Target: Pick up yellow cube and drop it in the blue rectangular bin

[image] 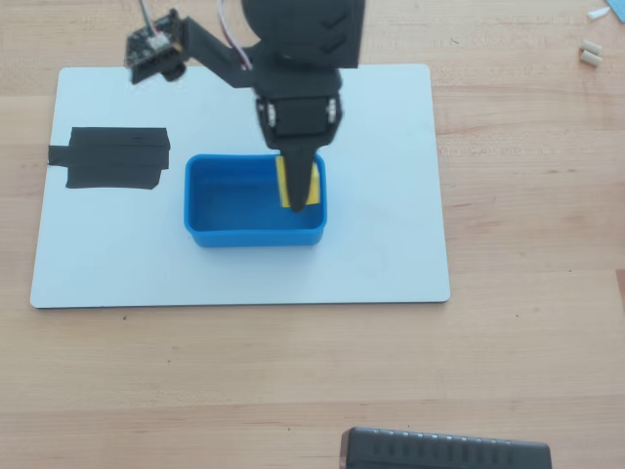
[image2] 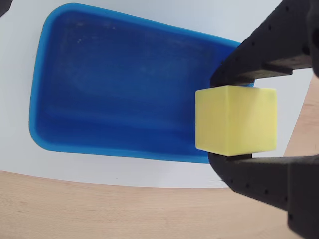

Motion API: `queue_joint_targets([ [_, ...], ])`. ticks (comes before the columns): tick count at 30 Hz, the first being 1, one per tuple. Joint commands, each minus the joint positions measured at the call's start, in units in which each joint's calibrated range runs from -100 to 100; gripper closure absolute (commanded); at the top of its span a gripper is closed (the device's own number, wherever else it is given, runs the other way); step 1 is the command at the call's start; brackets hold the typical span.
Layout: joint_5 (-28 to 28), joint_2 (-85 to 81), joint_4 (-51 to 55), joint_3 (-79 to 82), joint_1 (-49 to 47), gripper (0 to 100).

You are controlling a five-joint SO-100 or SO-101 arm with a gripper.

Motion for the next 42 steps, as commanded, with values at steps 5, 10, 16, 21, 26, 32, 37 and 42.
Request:
queue_joint_targets([
  [5,0.29,-6.76,2.53,2.58,-0.67,72],
  [10,-0.05,-10.20,5.34,1.94,-0.15,75],
  [16,-0.68,-22.74,13.51,4.67,-1.78,86],
  [21,-0.68,-37.60,13.76,16.58,-1.87,99],
  [26,-0.63,-48.66,11.37,27.94,-2.98,100],
  [32,-0.44,-57.76,4.51,44.49,-2.64,100],
  [37,-0.34,-68.72,2.94,56.12,-3.33,100],
  [42,-0.39,-80.71,6.50,60.76,-2.47,100],
])
